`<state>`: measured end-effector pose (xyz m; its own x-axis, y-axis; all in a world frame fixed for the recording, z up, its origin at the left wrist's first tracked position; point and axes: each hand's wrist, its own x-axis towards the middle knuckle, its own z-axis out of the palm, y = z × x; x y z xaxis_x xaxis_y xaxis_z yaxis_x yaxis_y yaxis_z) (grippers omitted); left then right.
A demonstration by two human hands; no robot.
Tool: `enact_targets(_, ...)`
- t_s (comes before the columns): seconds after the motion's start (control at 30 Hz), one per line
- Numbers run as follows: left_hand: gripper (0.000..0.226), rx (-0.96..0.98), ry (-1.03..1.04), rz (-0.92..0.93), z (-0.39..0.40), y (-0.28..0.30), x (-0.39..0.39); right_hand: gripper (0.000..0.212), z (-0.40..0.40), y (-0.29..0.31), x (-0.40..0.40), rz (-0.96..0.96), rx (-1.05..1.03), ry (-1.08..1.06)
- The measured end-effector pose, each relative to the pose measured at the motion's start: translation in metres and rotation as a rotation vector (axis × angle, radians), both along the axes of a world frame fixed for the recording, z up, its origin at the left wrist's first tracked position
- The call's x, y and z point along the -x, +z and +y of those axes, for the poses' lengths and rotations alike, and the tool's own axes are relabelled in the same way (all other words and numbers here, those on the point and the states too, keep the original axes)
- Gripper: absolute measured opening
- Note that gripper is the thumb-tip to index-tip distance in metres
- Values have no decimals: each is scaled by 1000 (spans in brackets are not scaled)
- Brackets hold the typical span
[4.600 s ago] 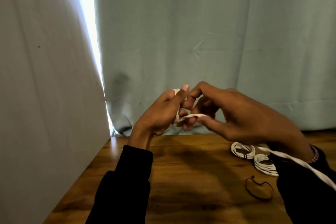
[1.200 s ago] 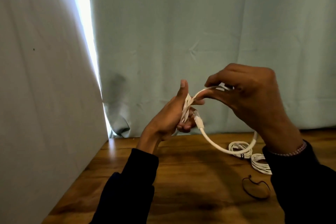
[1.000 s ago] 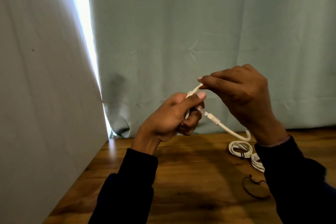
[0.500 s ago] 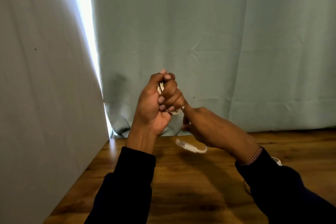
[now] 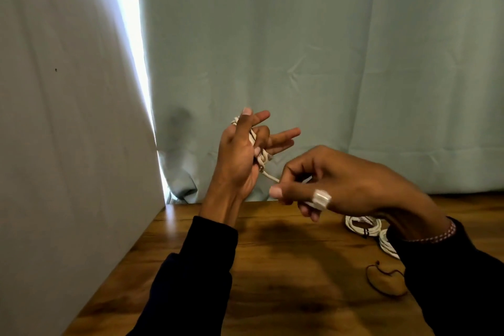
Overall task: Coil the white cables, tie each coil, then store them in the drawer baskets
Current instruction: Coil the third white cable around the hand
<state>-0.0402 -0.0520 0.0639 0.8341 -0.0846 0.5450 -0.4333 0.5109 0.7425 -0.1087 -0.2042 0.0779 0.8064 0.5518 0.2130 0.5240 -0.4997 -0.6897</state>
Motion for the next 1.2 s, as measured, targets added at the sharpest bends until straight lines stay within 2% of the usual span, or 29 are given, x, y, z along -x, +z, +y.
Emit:
enact_targets(0.07,44,-48,51,17,-2,-2,-3,34,1,3,3,54,-130,-19)
enact_targets(0.2,47,-232,204,-6,-4,-10,-9,47,0,7,4,104,-383,-46)
enact_targets(0.33,62,-351,85,-73,-7,-17,-13,37,-1,6,2,127,-494,31)
enact_targets(0.47,54,-467,117,-89,-9,-16,-5,24,-2,7,3,11,-613,35)
enact_targets(0.73,91,-632,-146,-71,-22,-12,16,22,-13,9,-12,-132,-828,-215)
enact_targets(0.8,84,-669,-177,-109,-24,-9,21,23,-16,7,-19,-151,-830,-292)
enact_targets(0.9,49,-674,-172,-175,-22,-6,26,23,-15,5,-27,-150,-858,-320)
enact_targets(0.93,44,-652,-188,-180,-20,-5,26,23,-14,4,-29,-146,-857,-334)
enact_targets(1.1,41,-499,-341,-137,-13,-4,21,25,-12,4,-32,-116,-712,-388)
enact_targets(1.2,39,-427,-545,-103,-9,-5,18,50,-12,0,-35,-273,-506,-448)
